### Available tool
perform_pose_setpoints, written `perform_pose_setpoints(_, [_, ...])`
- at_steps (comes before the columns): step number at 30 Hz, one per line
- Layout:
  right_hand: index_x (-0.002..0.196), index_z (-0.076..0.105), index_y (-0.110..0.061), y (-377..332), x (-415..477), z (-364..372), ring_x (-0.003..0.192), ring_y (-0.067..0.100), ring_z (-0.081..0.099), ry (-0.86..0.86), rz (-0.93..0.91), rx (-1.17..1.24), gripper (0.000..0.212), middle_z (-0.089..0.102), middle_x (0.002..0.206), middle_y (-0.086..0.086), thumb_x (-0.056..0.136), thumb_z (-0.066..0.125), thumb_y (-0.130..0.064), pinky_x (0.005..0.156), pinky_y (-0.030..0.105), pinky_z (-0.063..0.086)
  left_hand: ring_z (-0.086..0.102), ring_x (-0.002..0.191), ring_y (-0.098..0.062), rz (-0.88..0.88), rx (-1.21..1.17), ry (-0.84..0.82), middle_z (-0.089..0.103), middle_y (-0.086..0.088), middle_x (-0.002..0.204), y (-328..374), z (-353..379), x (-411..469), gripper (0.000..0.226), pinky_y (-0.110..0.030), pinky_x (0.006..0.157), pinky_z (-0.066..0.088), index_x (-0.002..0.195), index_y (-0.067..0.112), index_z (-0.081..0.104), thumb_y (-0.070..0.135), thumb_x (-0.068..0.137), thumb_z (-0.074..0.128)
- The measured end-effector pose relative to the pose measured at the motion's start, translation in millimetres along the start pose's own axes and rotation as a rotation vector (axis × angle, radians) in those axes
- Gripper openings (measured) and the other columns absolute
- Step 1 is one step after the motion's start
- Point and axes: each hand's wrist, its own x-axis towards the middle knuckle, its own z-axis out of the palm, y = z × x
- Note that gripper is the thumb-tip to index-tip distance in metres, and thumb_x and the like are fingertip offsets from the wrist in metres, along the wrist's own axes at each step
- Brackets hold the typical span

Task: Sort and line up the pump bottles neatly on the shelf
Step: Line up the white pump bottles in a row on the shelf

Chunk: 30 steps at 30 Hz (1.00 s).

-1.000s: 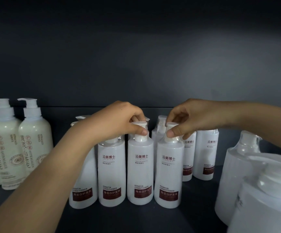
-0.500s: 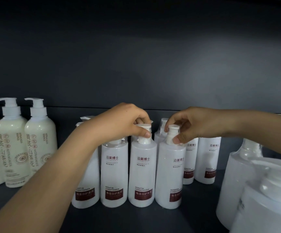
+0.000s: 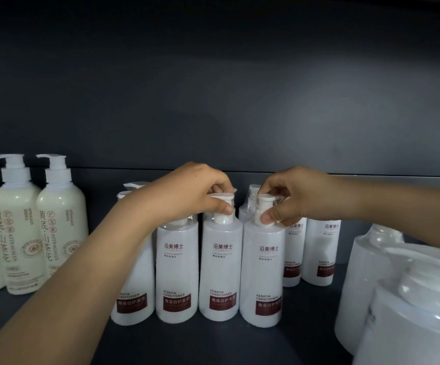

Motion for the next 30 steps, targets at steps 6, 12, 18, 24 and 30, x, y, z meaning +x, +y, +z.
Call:
perform_pose_setpoints(6, [0.09, 0.059, -0.02, -1.2, -1.1, 0.4, 0.065, 0.01, 0.065, 0.038, 0.006, -0.079, 0.023, 0.065, 0.089, -0.002, 0.075, 0.076, -0.019, 0.06, 0.017, 0.056, 0.057, 0.075, 0.015, 0.034, -0.022, 0.022, 0.07, 0.015, 0.092, -1.2, 0.1, 0.4, 0.022, -0.007, 0.073, 0.043, 0.096, 0.023, 0.07, 0.028, 0.075, 0.075])
perform_pose_setpoints(12, [0.083, 0.06, -0.024, -0.2, 2.0, 0.3, 0.061, 0.008, 0.064, 0.017, 0.01, -0.029, 0.019, 0.064, 0.081, -0.002, 0.076, 0.076, -0.017, 0.058, 0.018, 0.054, 0.06, 0.083, 0.007, 0.031, -0.017, 0.024, 0.07, 0.012, 0.099, -2.7, -1.4, 0.8, 0.021, -0.009, 0.074, 0.045, 0.096, 0.025, 0.07, 0.027, 0.076, 0.074])
perform_pose_setpoints(18, [0.092, 0.065, -0.011, 4.7, 5.2, -3.6, 0.071, 0.018, 0.066, -0.019, 0.036, 0.004, 0.023, 0.068, 0.089, 0.011, 0.074, 0.077, -0.017, 0.063, 0.026, 0.06, 0.056, 0.069, 0.013, 0.004, -0.01, 0.012, 0.063, 0.02, 0.08, -1.5, -0.4, 1.5, 0.022, -0.002, 0.064, 0.041, 0.095, 0.026, 0.068, 0.029, 0.074, 0.075])
perform_pose_setpoints(24, [0.093, 0.063, -0.013, 11.6, 5.8, -7.5, 0.063, 0.004, 0.063, -0.09, 0.038, 0.046, 0.022, 0.064, 0.083, 0.001, 0.075, 0.075, -0.01, 0.056, 0.014, 0.05, 0.052, 0.056, 0.023, 0.004, -0.061, -0.026, 0.058, 0.023, 0.071, -2.6, 0.3, 1.4, 0.017, -0.001, 0.058, 0.041, 0.085, 0.033, 0.06, 0.029, 0.075, 0.074])
perform_pose_setpoints(30, [0.097, 0.063, -0.014, 12.5, 4.4, -9.1, 0.082, 0.014, 0.065, -0.105, 0.001, 0.033, 0.023, 0.068, 0.098, 0.008, 0.077, 0.073, -0.007, 0.062, 0.015, 0.052, 0.053, 0.066, 0.019, -0.015, -0.044, -0.029, 0.057, 0.026, 0.074, -3.4, 0.3, 1.8, 0.02, -0.001, 0.063, 0.04, 0.092, 0.032, 0.064, 0.033, 0.075, 0.074])
